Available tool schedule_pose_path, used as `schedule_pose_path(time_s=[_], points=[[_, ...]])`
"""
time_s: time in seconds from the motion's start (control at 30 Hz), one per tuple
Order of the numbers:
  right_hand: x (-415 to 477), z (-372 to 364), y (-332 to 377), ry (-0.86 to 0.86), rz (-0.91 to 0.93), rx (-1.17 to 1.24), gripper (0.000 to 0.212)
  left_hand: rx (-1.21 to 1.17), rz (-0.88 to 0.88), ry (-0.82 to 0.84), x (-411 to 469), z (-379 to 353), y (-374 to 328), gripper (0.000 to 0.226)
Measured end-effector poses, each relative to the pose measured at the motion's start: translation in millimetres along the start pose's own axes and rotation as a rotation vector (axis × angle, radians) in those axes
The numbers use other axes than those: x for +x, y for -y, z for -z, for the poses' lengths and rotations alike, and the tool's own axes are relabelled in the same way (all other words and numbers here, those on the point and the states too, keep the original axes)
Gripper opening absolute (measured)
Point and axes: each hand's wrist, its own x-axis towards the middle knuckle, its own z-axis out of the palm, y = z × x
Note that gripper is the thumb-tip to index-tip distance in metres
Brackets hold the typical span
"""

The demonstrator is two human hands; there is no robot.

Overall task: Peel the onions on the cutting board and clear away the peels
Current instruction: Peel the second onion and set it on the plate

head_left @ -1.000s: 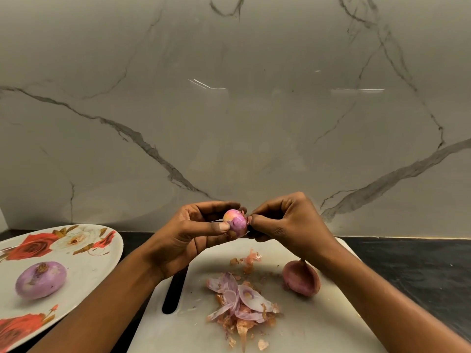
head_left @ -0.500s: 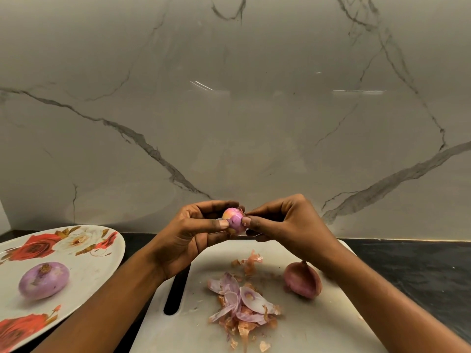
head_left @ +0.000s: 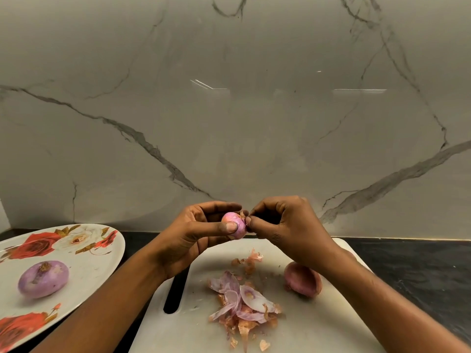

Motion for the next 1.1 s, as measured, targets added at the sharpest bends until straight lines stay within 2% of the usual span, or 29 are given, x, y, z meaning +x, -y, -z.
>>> schedule_pose_path(time_s=[0.2, 0.33, 0.47, 0.57, 0.7, 0.87, 1.1], points=[[0, -1, -3, -0.073, 0.013, -0.045, 0.007, -0.015, -0.015, 0.025, 2, 3, 1, 0.058], [4, 8, -5, -0.143, -0.046, -0.013, 0.007, -0.062, -0.013, 0.045, 1, 4, 1, 0.057], [4, 10, -2, -0.012, -0.098, 0.046, 0.003, -0.136, -0.021, -0.003, 1, 1, -2, 0.046], [4, 5, -2, 0.057, -0.147, 0.105, 0.01, -0.102, -0.014, -0.076, 2, -2, -3, 0.042], [4, 3, -2, 0.094, -0.165, 0.151, 0.01, -0.019, 0.005, -0.127, 1, -6, -3, 0.043], [3, 1, 1, 0.1, -0.205, 0.152, 0.023, 0.034, 0.004, -0.203, 0, -5, -4, 0.046], [0, -2, 4, 0.147, -0.176, 0.205, 0.031, 0.015, 0.027, -0.162, -1, -7, -3, 0.042]])
